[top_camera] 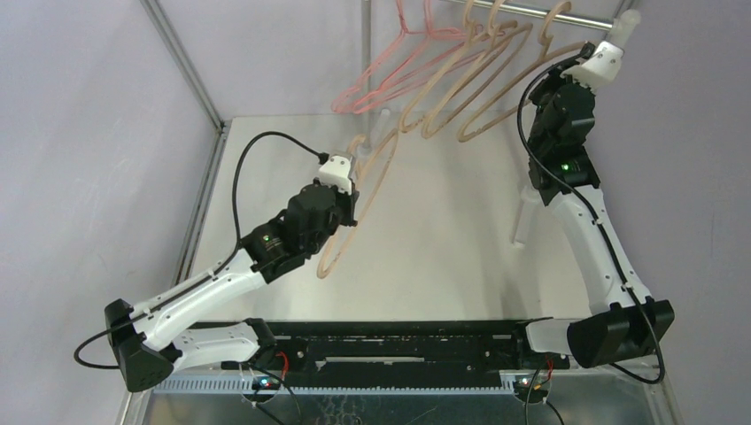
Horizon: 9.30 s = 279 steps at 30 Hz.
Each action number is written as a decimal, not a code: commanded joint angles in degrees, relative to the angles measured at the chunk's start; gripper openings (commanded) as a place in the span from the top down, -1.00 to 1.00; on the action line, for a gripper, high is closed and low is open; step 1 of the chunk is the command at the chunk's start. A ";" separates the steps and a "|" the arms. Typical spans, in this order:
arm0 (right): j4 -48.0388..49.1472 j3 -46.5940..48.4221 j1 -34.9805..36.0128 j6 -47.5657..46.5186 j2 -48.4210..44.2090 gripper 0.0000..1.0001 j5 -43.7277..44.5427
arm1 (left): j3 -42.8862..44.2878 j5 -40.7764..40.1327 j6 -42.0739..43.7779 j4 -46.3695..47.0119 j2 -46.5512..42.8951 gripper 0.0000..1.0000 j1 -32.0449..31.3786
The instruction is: Organize the hangers
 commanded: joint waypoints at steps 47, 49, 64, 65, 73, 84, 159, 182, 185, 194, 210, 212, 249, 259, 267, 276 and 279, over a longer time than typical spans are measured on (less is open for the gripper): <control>-0.23 31.28 11.46 -6.14 29.68 0.99 -9.25 | -1.72 0.66 -0.53 3.84 -2.30 1.00 1.80; 0.52 27.61 11.16 -5.50 26.63 0.90 -8.31 | -1.65 0.95 -0.61 3.71 -2.15 1.00 1.80; 2.05 8.43 8.59 -3.39 7.43 -0.10 -1.98 | -3.96 12.52 0.56 6.03 -4.30 0.99 -0.11; 1.76 7.64 8.41 -3.14 6.13 -0.15 -1.96 | -3.92 12.66 0.97 6.04 -4.45 1.00 -0.59; -6.16 1.12 9.98 -0.22 -4.46 -0.39 -3.93 | -6.88 12.46 -0.23 8.08 -4.63 1.00 -3.33; -14.99 -27.07 17.91 9.89 -29.03 -0.81 -4.42 | -4.92 13.79 2.25 9.48 -1.93 1.00 -10.33; 32.79 -62.44 18.30 43.16 -40.09 -0.89 -31.05 | 56.00 28.39 5.16 6.39 37.78 1.00 -1.34; 48.16 -57.05 16.44 48.62 -22.96 -0.88 -38.99 | 52.20 30.13 5.57 5.77 35.33 0.99 -1.44; 52.04 -56.91 15.17 51.64 -19.31 -0.87 -41.51 | 52.80 30.70 6.65 4.07 34.72 0.99 -1.45; 54.86 -54.02 11.75 56.86 -11.47 -0.82 -47.13 | 51.36 34.13 8.81 1.52 32.35 0.99 -1.45; 67.23 -47.25 6.03 63.44 1.18 0.55 -64.42 | 48.11 36.16 8.09 1.87 31.62 0.99 -1.40; 73.09 -46.78 5.25 67.40 4.84 0.97 -66.69 | 47.87 35.58 8.34 1.93 31.84 1.00 -1.41; 71.40 -22.35 -8.33 87.63 20.28 1.00 -74.96 | 20.67 27.23 11.24 4.13 7.52 -0.25 -1.40; 62.98 -3.96 -12.99 92.85 30.33 1.00 -75.49 | 16.98 26.91 10.25 4.56 5.15 -0.24 -1.40; 63.09 2.34 -14.75 96.80 39.36 1.00 -75.11 | 14.92 24.54 10.45 3.14 4.63 -0.26 -1.36; 64.60 -1.01 -16.28 97.64 40.80 0.85 -76.38 | 12.20 22.87 9.82 2.99 3.35 -0.36 -1.32; 63.36 -3.38 -16.76 96.07 39.08 0.50 -76.56 | 11.66 22.15 9.81 2.80 3.50 -0.46 -1.20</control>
